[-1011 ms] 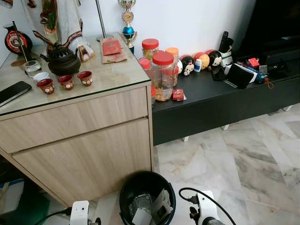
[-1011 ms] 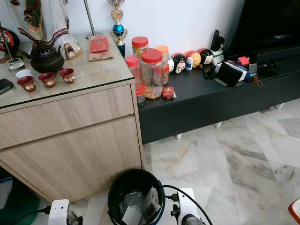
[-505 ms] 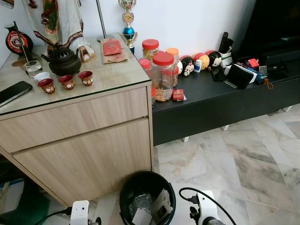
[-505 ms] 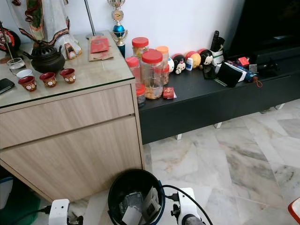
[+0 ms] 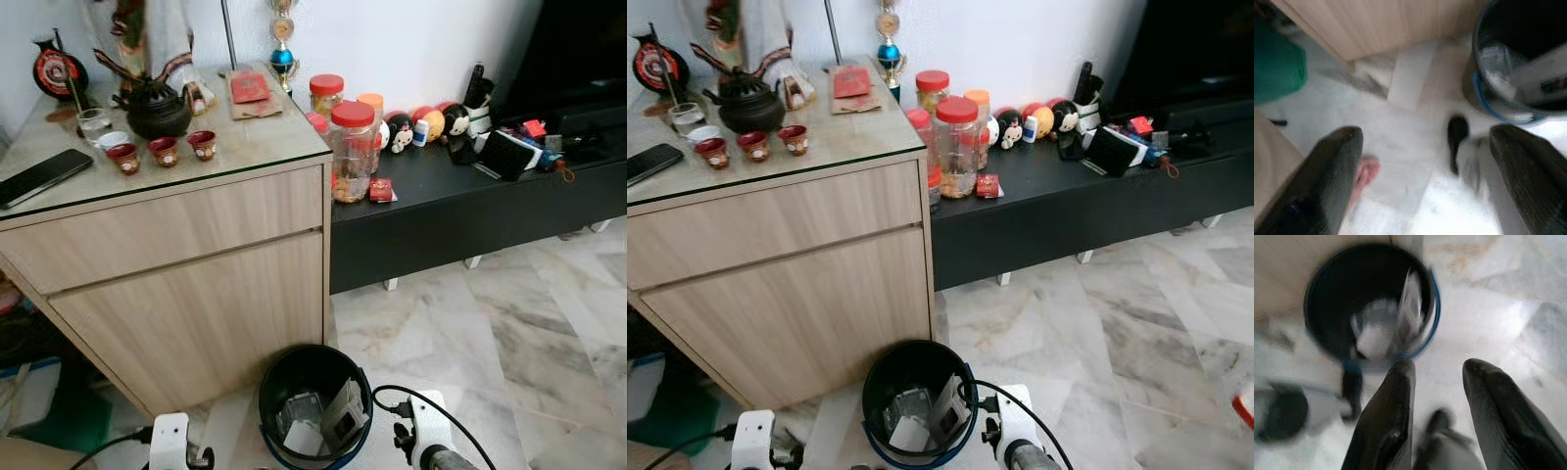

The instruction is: Picking trash to rubbish bin

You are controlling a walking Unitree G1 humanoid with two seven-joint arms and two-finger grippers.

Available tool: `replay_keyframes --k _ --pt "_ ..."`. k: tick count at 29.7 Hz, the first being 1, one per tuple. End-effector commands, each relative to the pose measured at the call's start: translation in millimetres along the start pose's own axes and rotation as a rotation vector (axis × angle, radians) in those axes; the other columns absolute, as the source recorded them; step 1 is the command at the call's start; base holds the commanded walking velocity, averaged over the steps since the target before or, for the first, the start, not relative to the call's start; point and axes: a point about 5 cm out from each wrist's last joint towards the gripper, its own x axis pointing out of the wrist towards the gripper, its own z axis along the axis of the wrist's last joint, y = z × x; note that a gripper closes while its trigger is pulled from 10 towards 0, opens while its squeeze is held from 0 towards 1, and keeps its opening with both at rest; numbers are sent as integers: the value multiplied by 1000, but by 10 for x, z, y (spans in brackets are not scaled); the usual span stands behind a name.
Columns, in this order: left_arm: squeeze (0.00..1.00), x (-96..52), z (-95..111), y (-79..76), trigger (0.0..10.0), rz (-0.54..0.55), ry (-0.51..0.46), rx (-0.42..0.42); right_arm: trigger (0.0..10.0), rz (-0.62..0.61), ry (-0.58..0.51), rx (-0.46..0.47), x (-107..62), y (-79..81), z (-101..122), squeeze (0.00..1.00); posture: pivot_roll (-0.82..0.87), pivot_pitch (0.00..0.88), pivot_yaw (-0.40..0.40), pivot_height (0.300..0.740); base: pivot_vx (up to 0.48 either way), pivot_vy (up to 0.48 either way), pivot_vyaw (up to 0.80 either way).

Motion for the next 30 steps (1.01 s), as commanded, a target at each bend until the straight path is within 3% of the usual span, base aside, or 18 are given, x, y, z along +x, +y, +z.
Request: replay_keyframes --k 1,18,30 --pt "0 -43 -146 57 10000 17 44 -6 10000 3 -20 -1 18 6 89 0 112 0 48 740 -270 0 0" --pt "0 -40 -131 65 10000 19 39 -7 10000 2 -26 15 17 6 89 0 111 0 47 740 -266 0 0" --pt "0 -40 -129 60 10000 26 35 -16 10000 1 -30 20 18 -1 99 0 112 0 43 740 0 0 0"
